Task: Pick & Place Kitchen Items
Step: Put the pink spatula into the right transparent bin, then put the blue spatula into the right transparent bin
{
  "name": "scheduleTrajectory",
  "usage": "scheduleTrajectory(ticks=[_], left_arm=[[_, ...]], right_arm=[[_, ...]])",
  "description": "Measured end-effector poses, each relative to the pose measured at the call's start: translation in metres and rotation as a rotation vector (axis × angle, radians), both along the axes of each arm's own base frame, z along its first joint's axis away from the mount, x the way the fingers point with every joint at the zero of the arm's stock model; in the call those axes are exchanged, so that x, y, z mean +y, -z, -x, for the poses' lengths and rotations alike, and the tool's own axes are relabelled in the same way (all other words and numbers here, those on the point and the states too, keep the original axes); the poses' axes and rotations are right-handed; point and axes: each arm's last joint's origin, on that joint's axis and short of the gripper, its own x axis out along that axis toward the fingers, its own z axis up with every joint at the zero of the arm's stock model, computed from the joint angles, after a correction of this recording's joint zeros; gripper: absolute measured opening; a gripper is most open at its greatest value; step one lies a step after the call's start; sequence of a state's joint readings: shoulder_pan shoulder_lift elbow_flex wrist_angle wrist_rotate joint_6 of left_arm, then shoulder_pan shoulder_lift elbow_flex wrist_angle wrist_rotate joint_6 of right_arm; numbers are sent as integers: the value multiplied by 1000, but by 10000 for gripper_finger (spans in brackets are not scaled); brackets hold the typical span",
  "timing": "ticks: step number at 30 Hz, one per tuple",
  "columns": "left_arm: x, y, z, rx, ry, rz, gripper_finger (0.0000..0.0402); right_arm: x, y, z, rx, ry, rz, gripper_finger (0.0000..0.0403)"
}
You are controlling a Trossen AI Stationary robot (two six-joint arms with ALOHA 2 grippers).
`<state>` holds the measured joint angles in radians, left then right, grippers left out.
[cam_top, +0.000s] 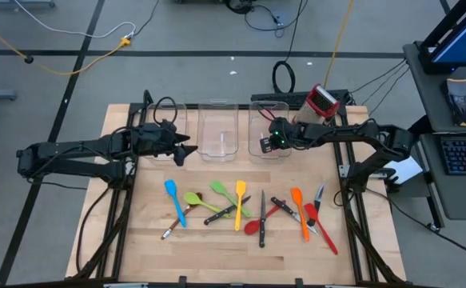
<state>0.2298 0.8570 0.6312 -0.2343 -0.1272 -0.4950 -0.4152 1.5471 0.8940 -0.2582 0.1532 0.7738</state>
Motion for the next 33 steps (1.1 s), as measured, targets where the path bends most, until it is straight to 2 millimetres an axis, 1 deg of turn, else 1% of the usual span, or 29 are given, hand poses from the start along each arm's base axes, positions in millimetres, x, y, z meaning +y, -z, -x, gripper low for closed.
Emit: scheduleTrajectory(ticks=[20, 23, 29, 33], left_arm=[[0, 0, 0, 0, 0, -1, 310], [0, 0, 0, 0, 0, -1, 310], [0, 0, 0, 0, 0, -1, 310], [-1, 0, 0, -3, 25, 11, 310]], right_arm=[[0, -1, -1, -9, -3, 6, 48], [-2, -3, -3, -40, -6, 21, 67], [-4, -8, -10, -123, -11, 62, 122], [-5, -13, -14, -169, -58, 98, 140]])
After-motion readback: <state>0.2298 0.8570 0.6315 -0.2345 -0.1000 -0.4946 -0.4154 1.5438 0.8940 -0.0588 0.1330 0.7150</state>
